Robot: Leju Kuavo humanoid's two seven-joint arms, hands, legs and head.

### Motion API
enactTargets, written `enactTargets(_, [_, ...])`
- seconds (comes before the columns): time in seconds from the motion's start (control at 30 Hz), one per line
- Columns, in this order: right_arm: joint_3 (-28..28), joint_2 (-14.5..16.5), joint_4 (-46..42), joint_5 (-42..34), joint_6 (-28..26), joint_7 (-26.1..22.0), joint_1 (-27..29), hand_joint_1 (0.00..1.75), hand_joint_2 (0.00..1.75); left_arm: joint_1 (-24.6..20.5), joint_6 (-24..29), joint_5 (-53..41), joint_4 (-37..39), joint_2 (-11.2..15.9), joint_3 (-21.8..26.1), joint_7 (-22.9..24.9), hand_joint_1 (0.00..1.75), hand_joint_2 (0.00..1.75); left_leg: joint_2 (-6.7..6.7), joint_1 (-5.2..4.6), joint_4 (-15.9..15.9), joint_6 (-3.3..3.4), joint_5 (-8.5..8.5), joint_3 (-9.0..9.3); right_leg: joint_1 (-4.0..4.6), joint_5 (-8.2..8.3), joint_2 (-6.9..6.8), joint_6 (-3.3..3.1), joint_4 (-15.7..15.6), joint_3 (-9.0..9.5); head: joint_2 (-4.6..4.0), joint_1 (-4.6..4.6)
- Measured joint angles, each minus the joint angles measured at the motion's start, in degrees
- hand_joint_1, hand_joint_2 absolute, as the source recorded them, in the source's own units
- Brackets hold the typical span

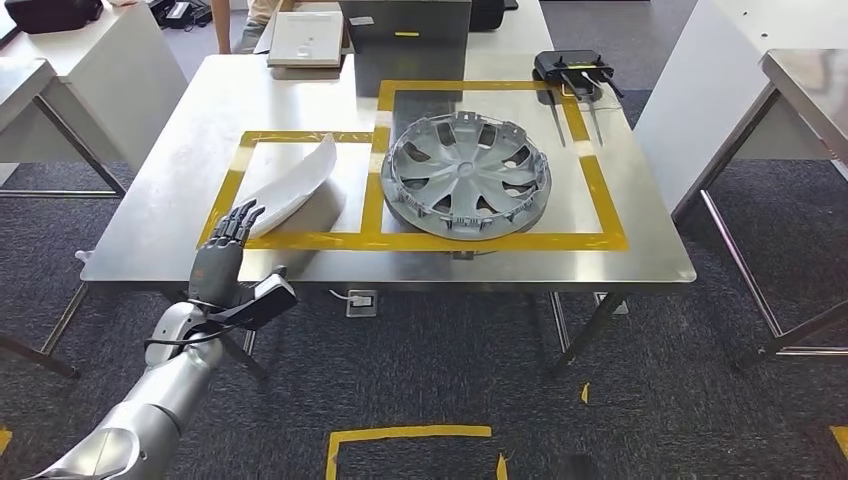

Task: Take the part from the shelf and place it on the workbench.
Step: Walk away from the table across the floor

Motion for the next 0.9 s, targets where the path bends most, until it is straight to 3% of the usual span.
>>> enactTargets(0.1, [-1.0, -0.6, 0.0, -0.1, -0.1, 0.4, 0.1, 0.00, 0.00, 0.1, -0.2, 0.0, 0.2, 0.5, -0.3, 0.0, 0.00, 0.00, -0.19, 0.07, -0.2, -1.11, 1.07, -0.26, 0.18, 0.44, 0.09, -1.65, -0.8, -0.44, 0.00, 0.09])
enactTargets(0.13, [-1.1, -0.8, 0.0, 0.1, -0.1, 0.3, 0.1, 0.00, 0.00, 0.2, -0.2, 0.0, 0.2, 0.7, -0.3, -0.1, 0.00, 0.00, -0.20, 0.17, 0.2, -1.42, 0.36, -0.59, 0.14, 1.04, -0.06, -2.15, -0.9, -0.87, 0.00, 0.05])
enactTargets(0.2, [-1.2, -1.0, 0.0, 0.4, -0.1, -0.1, 0.0, 0.00, 0.00, 0.3, -0.2, 0.1, 0.4, 1.0, -0.5, -0.5, 0.00, 0.00, -0.13, 0.30, 4.0, -1.87, -4.16, -2.01, 0.06, 2.42, -0.37, -2.86, -1.1, -2.11, 0.00, -0.07])
enactTargets(0.27, [-1.2, -1.1, 0.0, 0.6, -0.3, -0.7, 0.0, 0.00, 0.00, 0.3, -0.2, 0.0, 0.6, 1.0, -0.7, -0.8, 0.00, 0.00, -0.10, 0.32, 11.1, -2.18, -9.35, -3.60, 0.18, 3.75, -0.49, -3.08, -1.1, -3.66, 0.00, -0.16])
enactTargets(0.3, [-1.2, -1.1, 0.0, 0.6, -0.5, -0.9, 0.0, 0.00, 0.00, 0.4, -0.2, 0.0, 0.7, 1.0, -0.8, -0.9, 0.00, 0.00, -0.10, 0.31, 13.9, -2.23, -10.32, -3.78, 0.26, 4.40, -0.54, -3.09, -1.1, -4.50, 0.00, -0.16])
enactTargets(0.33, [-1.2, -1.1, 0.0, 0.6, -0.7, -1.1, 0.0, 0.00, 0.00, 0.5, -0.3, -0.1, 0.8, 1.0, -0.9, -0.9, 0.00, 0.00, -0.10, 0.30, 15.1, -2.14, -10.04, -3.19, 0.35, 5.04, -0.59, -3.07, -1.1, -5.33, 0.00, -0.17])
enactTargets(0.37, [-1.2, -1.1, 0.0, 0.6, -1.0, -1.4, 0.0, 0.00, 0.00, 0.5, -0.5, -0.3, 0.9, 1.0, -1.0, -0.9, 0.00, 0.00, -0.10, 0.27, 14.4, -1.93, -8.91, -1.64, 0.44, 5.68, -0.64, -3.02, -1.1, -6.14, 0.00, -0.16])
enactTargets(0.4, [-1.2, -1.1, 0.0, 0.6, -1.2, -1.7, -0.1, 0.00, 0.00, 0.4, -0.6, -0.4, 0.9, 1.0, -1.2, -0.8, 0.00, 0.00, -0.10, 0.17, 11.7, -1.55, -7.63, 0.93, 0.53, 6.31, -0.68, -2.94, -1.1, -6.88, 0.00, -0.17])
enactTargets(0.47, [-1.2, -1.1, 0.0, 0.7, -1.6, -2.1, -0.1, 0.00, 0.00, 0.0, -0.8, -0.5, 0.8, 1.0, -1.5, -0.5, 0.00, 0.00, 0.01, -0.20, 3.7, -0.66, -7.47, 6.86, 0.64, 7.44, -0.78, -2.61, -1.1, -7.82, 0.00, -0.11])
enactTargets(0.53, [-1.2, -1.0, 0.0, 0.7, -1.8, -2.2, -0.1, 0.00, 0.00, -0.4, -0.9, -0.6, 0.7, 0.9, -1.6, -0.4, 0.00, 0.00, 0.05, -0.72, -0.9, -0.07, -8.37, 9.63, 0.47, 8.51, -0.89, -1.93, -1.4, -7.92, 0.00, -0.25])
enactTargets(0.6, [-1.3, -1.0, 0.0, 0.4, -2.0, -2.3, -0.1, 0.00, 0.00, -0.6, -0.9, -0.5, 0.8, 0.9, -1.6, -0.3, 0.00, 0.00, 0.05, -0.87, -1.8, 0.54, -7.41, 9.41, 0.23, 9.45, -0.92, -1.07, -2.0, -7.81, 0.00, -0.52])
enactTargets(0.63, [-1.5, -0.9, 0.0, 0.2, -2.1, -2.2, -0.1, 0.00, 0.00, -0.8, -0.9, -0.5, 0.8, 0.9, -1.6, -0.2, 0.00, 0.00, 0.10, -0.75, -2.2, 0.97, -6.74, 9.15, 0.18, 9.01, -0.83, -0.71, -1.9, -8.02, 0.00, -0.61])
enactTargets(0.67, [-1.7, -0.9, 0.0, -0.1, -2.2, -2.3, -0.1, 0.00, 0.00, -0.9, -0.9, -0.5, 0.8, 0.8, -1.7, -0.2, 0.00, 0.00, 0.19, -0.58, -2.5, 1.38, -5.91, 8.74, 0.18, 7.42, -0.72, -0.43, -0.9, -8.49, 0.00, -0.56])
enactTargets(0.7, [-1.9, -0.9, 0.0, -0.4, -2.2, -2.4, -0.1, 0.00, 0.00, -1.0, -0.9, -0.4, 0.9, 0.8, -1.7, -0.2, 0.00, 0.00, 0.29, -0.39, -2.7, 1.71, -5.01, 8.11, 0.16, 4.80, -0.62, -0.20, 1.3, -9.27, 0.00, -0.51])
enactTargets(0.77, [-2.3, -1.0, 0.0, -0.8, -2.0, -2.6, -0.1, 0.00, 0.00, -1.1, -0.8, -0.1, 0.9, 0.8, -1.7, -0.2, 0.00, 0.00, 0.45, -0.39, -2.5, 2.02, -3.48, 6.30, 0.19, -0.74, -0.49, 0.23, 8.3, -11.14, 0.00, -0.35])
enactTargets(0.8, [-2.5, -1.0, 0.0, -0.9, -1.9, -2.7, -0.1, 0.00, 0.00, -1.0, -0.8, 0.0, 1.0, 0.8, -1.7, -0.2, 0.00, 0.00, 0.61, -0.38, -2.4, 2.01, -2.79, 5.24, 0.18, -1.95, -0.48, 0.42, 11.5, -11.70, 0.00, -0.32])
enactTargets(0.87, [-2.7, -1.1, 0.0, -1.1, -1.8, -2.8, -0.1, 0.00, 0.00, -0.9, -0.8, 0.1, 1.0, 0.8, -1.7, -0.2, 0.00, 0.00, 1.14, -0.27, -1.9, 1.78, -1.68, 3.21, 0.13, -0.66, -0.54, 0.70, 13.3, -10.54, 0.00, -0.29])
enactTargets(0.9, [-2.8, -1.1, 0.0, -1.2, -1.7, -2.8, -0.2, 0.00, 0.00, -0.9, -0.8, 0.1, 1.0, 0.8, -1.7, -0.2, 0.00, 0.00, 1.53, -0.15, -1.5, 1.59, -1.24, 2.22, 0.07, 0.90, -0.82, 0.85, 11.2, -8.34, 0.00, -0.27])
